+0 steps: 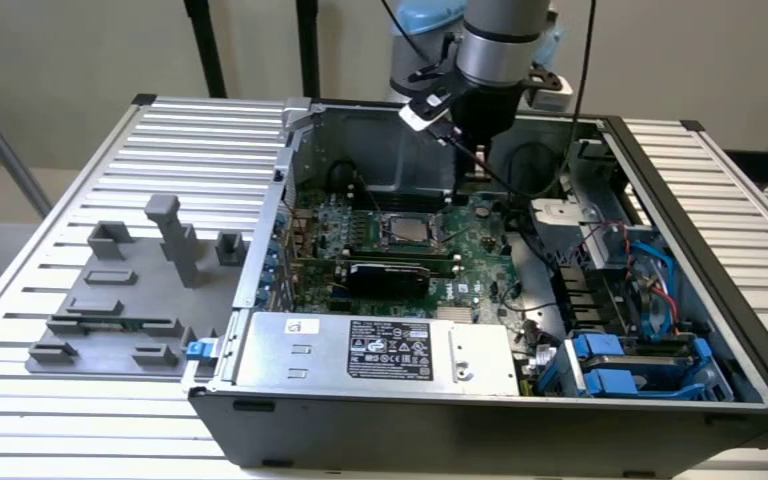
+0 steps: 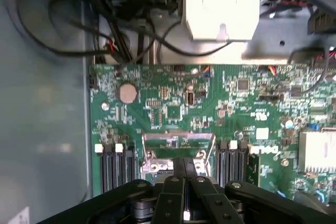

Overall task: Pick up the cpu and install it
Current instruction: 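Close the cpu cover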

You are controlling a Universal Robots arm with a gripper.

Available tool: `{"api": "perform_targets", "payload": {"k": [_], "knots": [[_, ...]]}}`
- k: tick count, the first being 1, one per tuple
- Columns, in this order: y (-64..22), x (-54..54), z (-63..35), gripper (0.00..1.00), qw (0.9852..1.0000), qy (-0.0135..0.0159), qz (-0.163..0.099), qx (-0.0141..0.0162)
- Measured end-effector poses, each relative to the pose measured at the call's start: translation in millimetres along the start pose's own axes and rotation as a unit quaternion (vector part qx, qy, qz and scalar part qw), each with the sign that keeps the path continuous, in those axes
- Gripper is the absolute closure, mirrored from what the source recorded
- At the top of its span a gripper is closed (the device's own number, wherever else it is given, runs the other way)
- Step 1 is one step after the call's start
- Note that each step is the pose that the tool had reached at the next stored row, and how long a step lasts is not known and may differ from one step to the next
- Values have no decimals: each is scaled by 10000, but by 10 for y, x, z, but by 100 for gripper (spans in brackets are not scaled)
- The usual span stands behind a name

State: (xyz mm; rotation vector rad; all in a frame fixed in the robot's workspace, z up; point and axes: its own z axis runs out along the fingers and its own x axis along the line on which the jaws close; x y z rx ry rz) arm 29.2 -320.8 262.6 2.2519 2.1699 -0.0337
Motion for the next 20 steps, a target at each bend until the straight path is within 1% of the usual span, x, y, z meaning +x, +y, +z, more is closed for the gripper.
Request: {"api": "perform_targets", "payload": {"k": [2,6,8,11,18,19,20], "knots": [[91,2,-22,89,10000,1,0,10],[273,9,-34,89,10000,-1,0,21],[341,11,-34,89,10000,0,-1,21],[373,13,1,89,10000,0,-1,21],[374,16,129,89,10000,0,-1,21],[375,17,144,89,10000,0,-1,28],[375,17,150,89,10000,-1,-2,55]]}}
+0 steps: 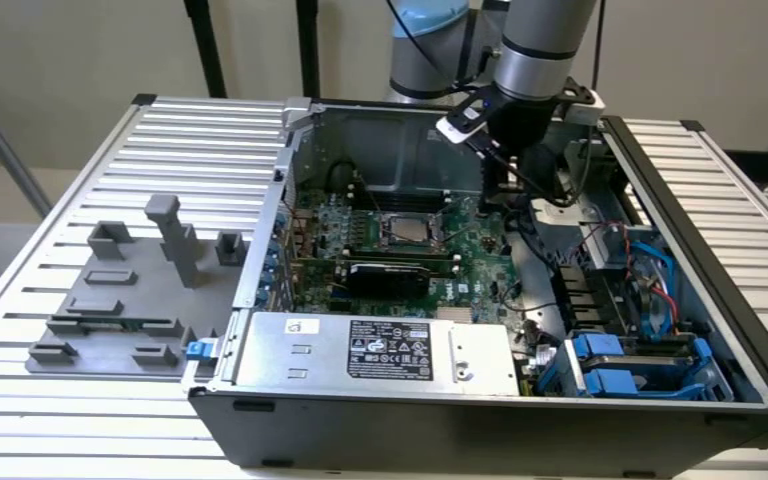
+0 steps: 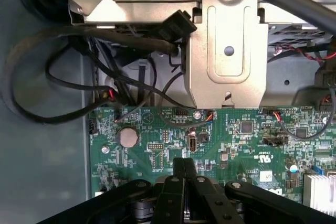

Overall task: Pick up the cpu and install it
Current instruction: 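Close the cpu cover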

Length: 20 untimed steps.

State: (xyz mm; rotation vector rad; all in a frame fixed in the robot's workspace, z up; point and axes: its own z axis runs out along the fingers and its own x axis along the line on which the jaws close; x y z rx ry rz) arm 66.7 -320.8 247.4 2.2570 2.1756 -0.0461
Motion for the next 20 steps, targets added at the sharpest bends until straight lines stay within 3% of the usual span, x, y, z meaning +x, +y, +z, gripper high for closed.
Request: {"api": "perform_targets", "payload": {"k": [1,4,5,6,8,10,12,20], "knots": [[0,0,1,89,10000,-3,-1,56],[-1,0,2,89,9995,-24,-7,315],[-2,0,3,89,9993,-37,-10,385],[-8,0,3,89,9990,-47,-13,436],[-28,-2,5,89,9987,-52,-17,507],[-60,-9,12,89,9984,-54,-22,556],[-124,-21,28,89,9983,-55,-23,578],[-466,-61,115,89,9982,-55,-24,603]]}}
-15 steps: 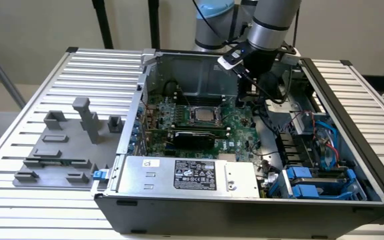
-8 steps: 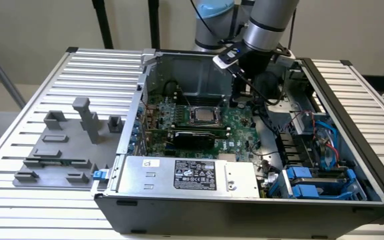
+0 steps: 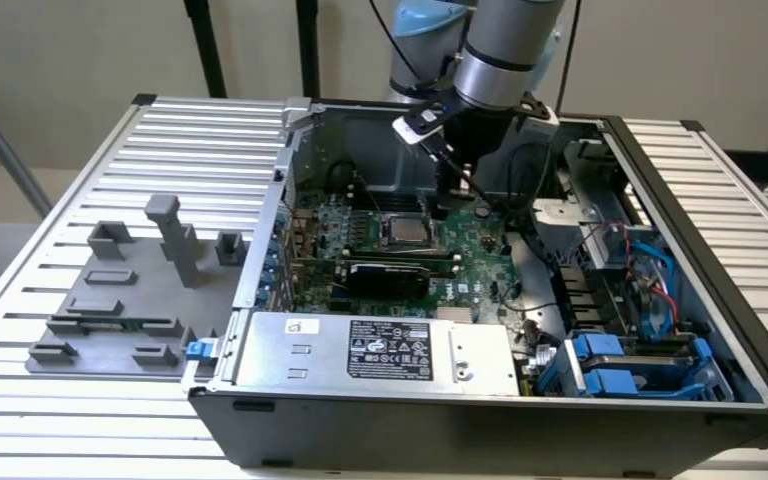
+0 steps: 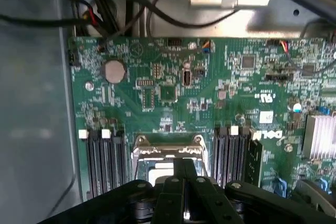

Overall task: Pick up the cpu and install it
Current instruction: 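Close the cpu cover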

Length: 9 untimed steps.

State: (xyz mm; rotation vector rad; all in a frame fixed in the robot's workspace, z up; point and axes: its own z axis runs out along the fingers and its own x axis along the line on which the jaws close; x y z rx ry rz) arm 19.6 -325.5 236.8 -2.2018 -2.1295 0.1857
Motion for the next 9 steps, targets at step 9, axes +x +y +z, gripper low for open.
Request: {"api": "perform_targets", "payload": {"k": [9], "knots": [[-393,-11,152,89,10000,-1,-1,29]]}}
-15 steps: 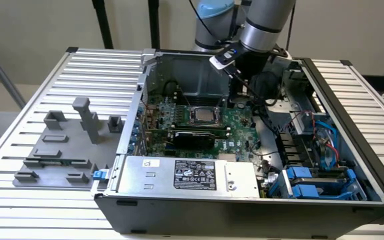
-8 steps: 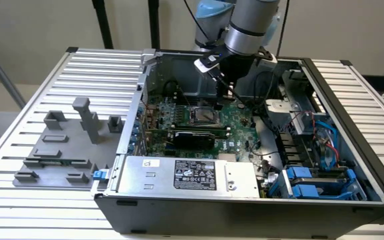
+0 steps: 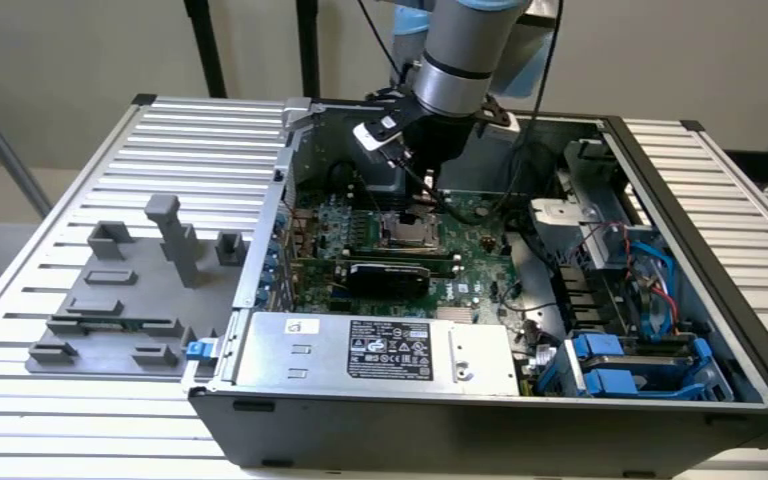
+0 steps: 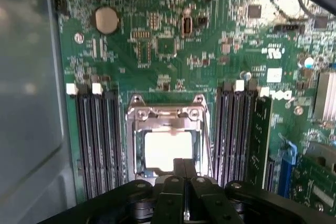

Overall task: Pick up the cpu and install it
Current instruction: 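Close the cpu cover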

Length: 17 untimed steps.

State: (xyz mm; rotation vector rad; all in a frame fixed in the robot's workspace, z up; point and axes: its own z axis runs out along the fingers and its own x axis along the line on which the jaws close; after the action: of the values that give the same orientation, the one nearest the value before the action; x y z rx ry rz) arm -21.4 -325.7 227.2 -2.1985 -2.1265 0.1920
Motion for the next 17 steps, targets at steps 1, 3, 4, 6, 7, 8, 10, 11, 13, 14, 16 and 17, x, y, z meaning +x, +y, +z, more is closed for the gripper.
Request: {"api": "perform_targets", "payload": {"k": [1,3,4,6,7,8,10,11,13,14,16,17], "knots": [[-44,-1,14,89,10000,0,0,2],[-133,-3,43,89,10000,0,0,8],[-170,-3,56,89,10000,0,0,12],[-205,-2,78,89,10000,-1,-1,29],[-206,-2,84,89,10000,-2,-2,44],[-205,-1,91,89,10000,-3,-3,66],[-203,1,107,89,9999,-3,-4,102],[-202,1,115,89,9999,-4,-4,119],[-199,4,135,89,9999,-6,-5,146],[-198,4,146,89,9999,-5,-5,153],[-195,5,167,89,9999,-5,-4,156],[-193,5,177,89,9999,-6,-5,157]]}}
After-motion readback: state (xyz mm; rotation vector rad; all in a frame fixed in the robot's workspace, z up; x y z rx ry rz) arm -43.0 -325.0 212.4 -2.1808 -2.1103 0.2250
